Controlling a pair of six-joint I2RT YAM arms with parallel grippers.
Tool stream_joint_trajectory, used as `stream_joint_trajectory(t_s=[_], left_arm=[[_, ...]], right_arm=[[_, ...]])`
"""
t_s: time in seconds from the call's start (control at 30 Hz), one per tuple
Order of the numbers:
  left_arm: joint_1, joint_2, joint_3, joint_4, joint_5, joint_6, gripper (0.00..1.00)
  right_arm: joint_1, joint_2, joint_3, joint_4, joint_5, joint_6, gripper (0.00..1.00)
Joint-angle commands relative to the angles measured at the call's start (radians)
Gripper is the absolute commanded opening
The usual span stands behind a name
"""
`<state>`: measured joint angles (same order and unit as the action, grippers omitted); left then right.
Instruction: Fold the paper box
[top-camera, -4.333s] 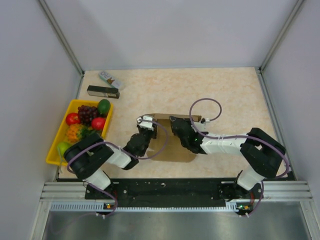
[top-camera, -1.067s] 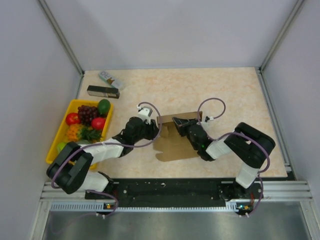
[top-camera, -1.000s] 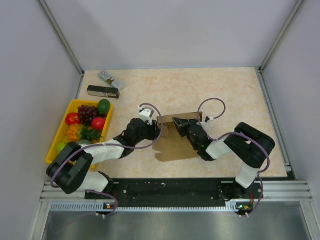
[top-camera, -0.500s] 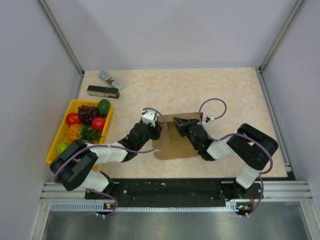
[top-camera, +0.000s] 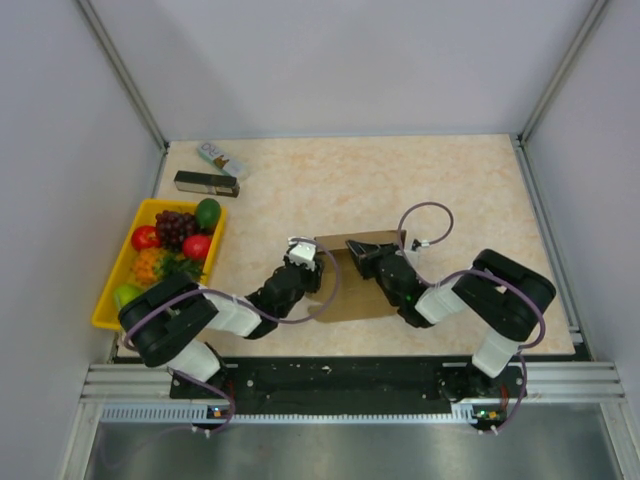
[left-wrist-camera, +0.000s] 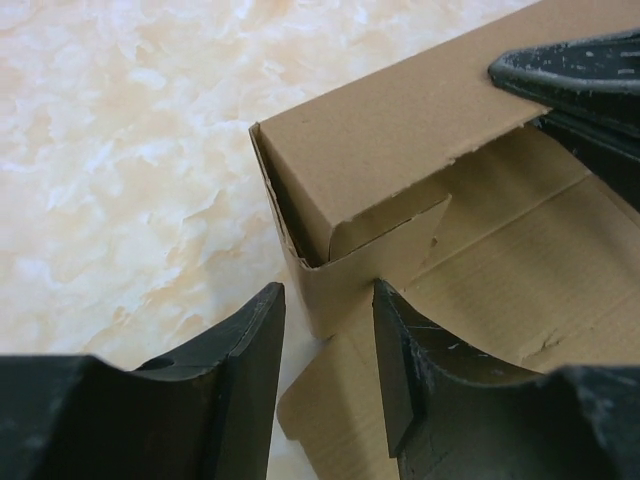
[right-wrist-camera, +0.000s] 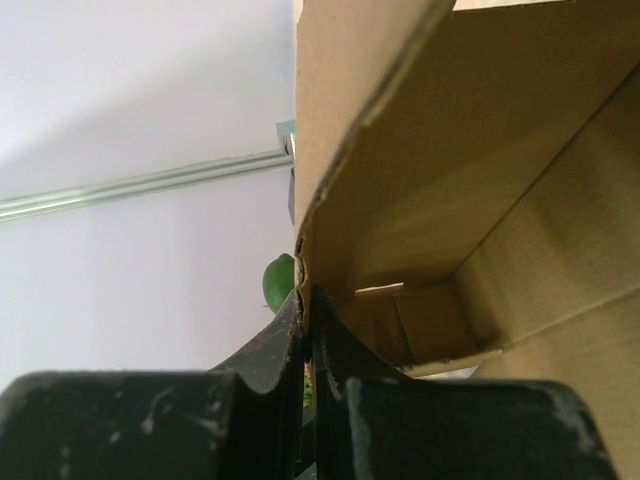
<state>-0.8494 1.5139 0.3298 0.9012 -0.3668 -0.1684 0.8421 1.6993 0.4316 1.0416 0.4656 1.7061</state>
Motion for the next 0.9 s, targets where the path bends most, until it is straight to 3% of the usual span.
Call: stream_joint_trajectory(t_s=[0.0,0.17,0.57,0.73,0.87], left_arm=[[-0.022,0.051,-0.006,0.220,-0.125,0.032,0.46],[-0.040,0.140,0.008,0.375,-0.188,0.055,0.45],[-0.085,0.242,0.087,0.398,-0.369,0.153,0.43],[-0.106,0.299,0.110,0.442,-0.438,0.191,0.22],[-0.128,0.351,0.103,0.563,-0.547,0.256,0.13]], right_arm=[[0.028,-0.016,0.007,-0.034,0.025,0.016,0.00],[0.032,-0.020,0.007,-0.055,0.025,0.044,0.00],[0.034,-0.039,-0.004,-0.061,0.044,0.079,0.00],[0.035,-0.049,-0.007,-0.087,0.048,0.107,0.00],[0.034,-0.062,-0.010,-0.132,0.054,0.136,0.00]])
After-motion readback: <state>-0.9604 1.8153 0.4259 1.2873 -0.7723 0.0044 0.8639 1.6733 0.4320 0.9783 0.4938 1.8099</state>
